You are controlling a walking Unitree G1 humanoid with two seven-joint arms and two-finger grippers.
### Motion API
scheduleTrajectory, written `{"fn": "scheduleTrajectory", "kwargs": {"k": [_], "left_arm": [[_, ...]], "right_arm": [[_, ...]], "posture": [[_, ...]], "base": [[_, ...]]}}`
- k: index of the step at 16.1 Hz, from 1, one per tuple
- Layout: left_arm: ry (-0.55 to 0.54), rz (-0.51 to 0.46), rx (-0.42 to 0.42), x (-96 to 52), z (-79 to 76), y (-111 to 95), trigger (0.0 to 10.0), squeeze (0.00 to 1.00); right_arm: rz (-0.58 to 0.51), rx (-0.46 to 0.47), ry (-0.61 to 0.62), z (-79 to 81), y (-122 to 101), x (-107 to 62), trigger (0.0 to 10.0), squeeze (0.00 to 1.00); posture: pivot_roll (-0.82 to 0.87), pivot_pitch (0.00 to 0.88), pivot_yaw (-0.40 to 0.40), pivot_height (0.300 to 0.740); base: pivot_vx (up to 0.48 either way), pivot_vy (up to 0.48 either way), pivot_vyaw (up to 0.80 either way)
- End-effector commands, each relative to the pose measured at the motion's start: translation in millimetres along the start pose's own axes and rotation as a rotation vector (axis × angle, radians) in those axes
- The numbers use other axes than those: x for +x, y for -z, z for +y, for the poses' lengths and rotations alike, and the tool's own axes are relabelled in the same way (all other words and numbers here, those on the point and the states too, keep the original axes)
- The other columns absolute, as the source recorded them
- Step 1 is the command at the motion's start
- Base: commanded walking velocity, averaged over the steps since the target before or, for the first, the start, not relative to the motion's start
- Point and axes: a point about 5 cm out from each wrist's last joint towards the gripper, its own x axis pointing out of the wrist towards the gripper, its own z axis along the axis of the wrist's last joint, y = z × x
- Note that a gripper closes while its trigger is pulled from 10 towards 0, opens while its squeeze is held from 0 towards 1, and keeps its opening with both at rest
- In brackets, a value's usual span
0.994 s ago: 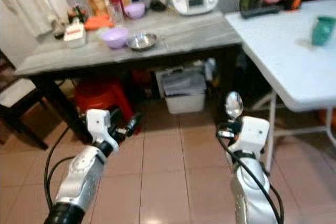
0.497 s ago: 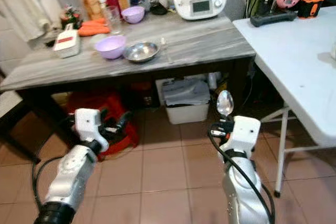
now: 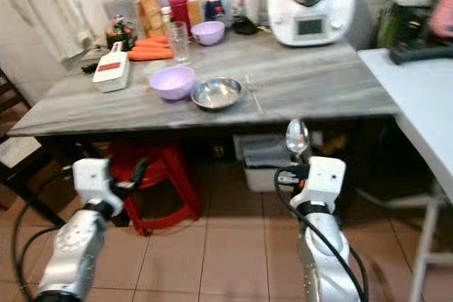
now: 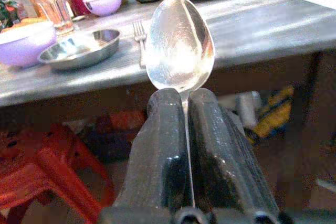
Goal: Setting the table
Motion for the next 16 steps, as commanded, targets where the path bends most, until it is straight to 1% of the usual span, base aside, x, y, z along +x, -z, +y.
{"fn": "scheduleTrajectory", "kwargs": {"k": [1,2,6,7,10,14,16], "left_arm": [[0.002,0.019,0.014,-2.4,0.3,2,10.0,0.00],[0.022,0.023,0.004,-1.5,-3.2,3,10.0,0.00],[0.042,0.028,-0.004,0.2,-5.5,2,10.0,0.00],[0.055,0.029,-0.009,1.0,-8.3,2,10.0,0.00],[0.068,0.034,-0.016,0.8,-12.1,3,10.0,0.00],[0.070,0.039,-0.018,-1.8,-12.9,4,10.0,0.00],[0.070,0.038,-0.034,-3.9,-14.4,5,10.0,0.00]], "right_arm": [[-0.018,-0.001,-0.003,1.0,-3,1.7,10.0,0.00],[-0.017,0.002,0.006,0.8,-3,1.9,10.0,0.00],[-0.019,0.006,0.038,-1.9,-2,0.6,10.0,0.00],[-0.010,0.023,0.052,-2.9,-1,0.2,10.0,0.00],[-0.013,0.025,0.054,-2.9,-1,0.4,10.0,0.00],[-0.014,0.026,0.051,-2.3,-1,1.3,10.0,0.00],[-0.014,0.021,0.047,-2.2,-2,2.1,10.0,0.00]], "posture": [[-0.14,0.000,0.131,0.740],[-0.14,0.000,0.134,0.740],[-0.14,0.000,0.143,0.740],[-0.15,0.000,0.145,0.740],[-0.15,0.000,0.146,0.740],[-0.14,0.000,0.141,0.740],[-0.14,0.000,0.139,0.740]], "base": [[0.442,0.000,0.45],[0.439,0.000,0.00],[0.419,0.000,0.00],[0.420,0.000,0.00],[0.420,0.000,-0.80],[0.416,0.000,0.00],[0.379,0.000,0.00]]}}
